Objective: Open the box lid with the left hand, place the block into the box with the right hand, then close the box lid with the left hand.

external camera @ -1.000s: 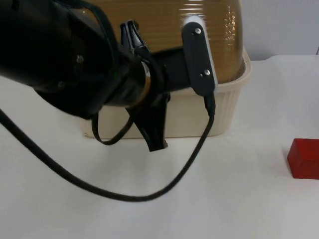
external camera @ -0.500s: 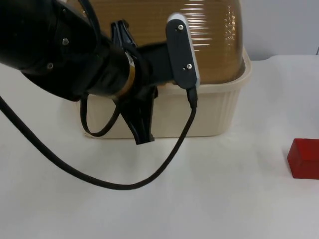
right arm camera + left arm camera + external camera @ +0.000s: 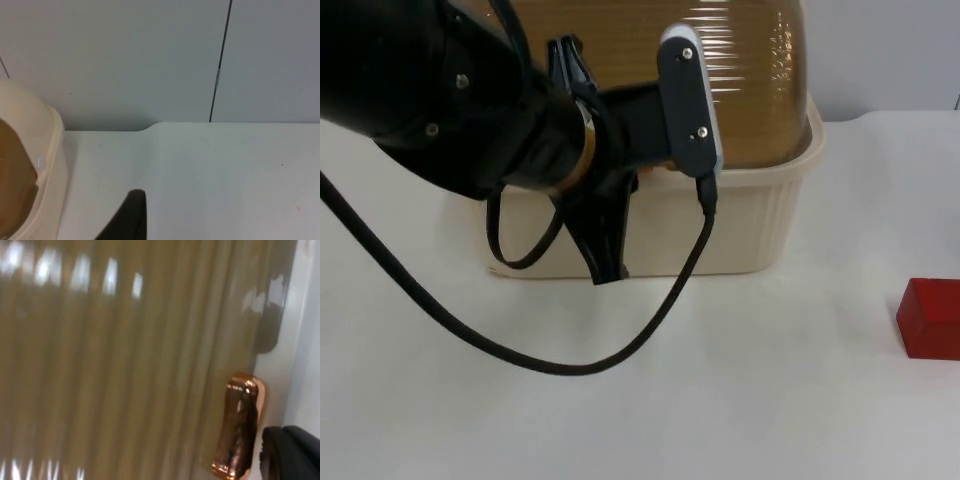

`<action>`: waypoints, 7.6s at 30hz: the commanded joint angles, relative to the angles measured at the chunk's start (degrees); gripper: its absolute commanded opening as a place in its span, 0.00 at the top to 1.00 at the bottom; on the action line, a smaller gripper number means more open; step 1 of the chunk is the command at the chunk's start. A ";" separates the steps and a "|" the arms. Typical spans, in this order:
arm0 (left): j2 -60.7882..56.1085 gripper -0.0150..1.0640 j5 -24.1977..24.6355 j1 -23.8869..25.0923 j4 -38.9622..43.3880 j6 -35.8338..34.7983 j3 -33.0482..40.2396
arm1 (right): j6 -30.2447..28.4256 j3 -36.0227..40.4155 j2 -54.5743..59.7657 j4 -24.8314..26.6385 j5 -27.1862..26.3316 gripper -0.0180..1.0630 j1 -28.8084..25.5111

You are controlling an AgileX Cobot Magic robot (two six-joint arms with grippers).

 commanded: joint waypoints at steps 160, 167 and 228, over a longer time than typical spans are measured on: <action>-39.69 0.01 1.20 30.56 -67.42 15.79 -5.38 | -8.12 10.45 12.07 14.01 3.25 0.01 0.30; -39.69 0.01 1.32 30.56 -67.42 15.79 -5.38 | -1.11 12.28 17.88 9.46 -0.73 0.01 5.35; -39.69 0.01 3.91 30.56 -64.36 16.28 -5.38 | 47.15 5.54 17.73 -39.66 -8.82 0.98 15.71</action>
